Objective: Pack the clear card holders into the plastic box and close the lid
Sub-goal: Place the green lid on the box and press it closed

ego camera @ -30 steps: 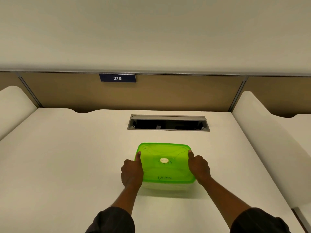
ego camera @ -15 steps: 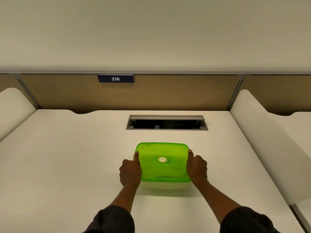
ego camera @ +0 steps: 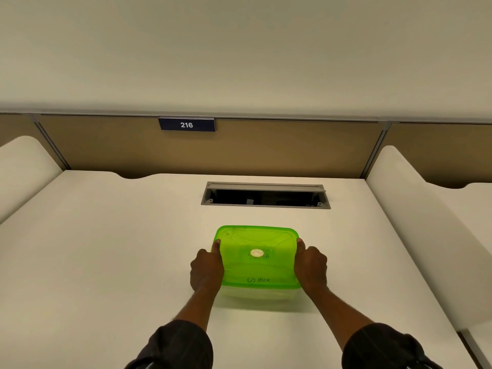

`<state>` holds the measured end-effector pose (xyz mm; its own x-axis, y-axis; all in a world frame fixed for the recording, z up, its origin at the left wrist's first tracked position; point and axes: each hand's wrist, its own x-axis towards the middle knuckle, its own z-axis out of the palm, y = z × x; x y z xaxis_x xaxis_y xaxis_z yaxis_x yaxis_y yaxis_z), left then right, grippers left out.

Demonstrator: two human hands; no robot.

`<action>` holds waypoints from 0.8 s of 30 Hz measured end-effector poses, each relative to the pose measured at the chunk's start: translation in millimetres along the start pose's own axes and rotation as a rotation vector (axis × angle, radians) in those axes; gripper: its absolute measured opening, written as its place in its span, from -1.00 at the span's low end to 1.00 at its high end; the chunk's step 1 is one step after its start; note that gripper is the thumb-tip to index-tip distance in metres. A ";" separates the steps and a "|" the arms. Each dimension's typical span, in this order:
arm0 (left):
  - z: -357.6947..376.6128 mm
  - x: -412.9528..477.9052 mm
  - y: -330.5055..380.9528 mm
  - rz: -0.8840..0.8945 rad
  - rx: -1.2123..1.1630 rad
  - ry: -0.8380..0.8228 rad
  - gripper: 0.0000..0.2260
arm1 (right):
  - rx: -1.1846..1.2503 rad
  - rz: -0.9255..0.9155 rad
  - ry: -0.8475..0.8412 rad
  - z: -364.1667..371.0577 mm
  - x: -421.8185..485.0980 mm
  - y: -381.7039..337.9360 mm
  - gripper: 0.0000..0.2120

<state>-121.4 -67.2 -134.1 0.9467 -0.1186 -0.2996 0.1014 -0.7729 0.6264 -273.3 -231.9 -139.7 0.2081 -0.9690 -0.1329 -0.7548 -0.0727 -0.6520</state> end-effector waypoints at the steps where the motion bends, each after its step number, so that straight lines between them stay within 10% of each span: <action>1: 0.3 0.1 -0.1 0.004 -0.002 -0.001 -0.37 | 0.001 -0.002 0.001 -0.2 0.1 -0.5 -0.41; 12: 4.5 -6.1 -0.2 -0.086 -0.044 0.071 -0.33 | 0.031 0.097 -0.230 -9.9 -21.1 9.7 -0.25; 24: 4.5 -3.6 -1.5 -0.080 -0.027 0.026 -0.33 | 0.084 -0.042 -0.021 -2.2 -27.5 21.3 -0.42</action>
<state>-126.4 -68.4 -137.2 0.9427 -0.0405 -0.3311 0.1852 -0.7620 0.6206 -296.5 -207.4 -148.2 0.2517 -0.9604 -0.1192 -0.6905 -0.0919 -0.7175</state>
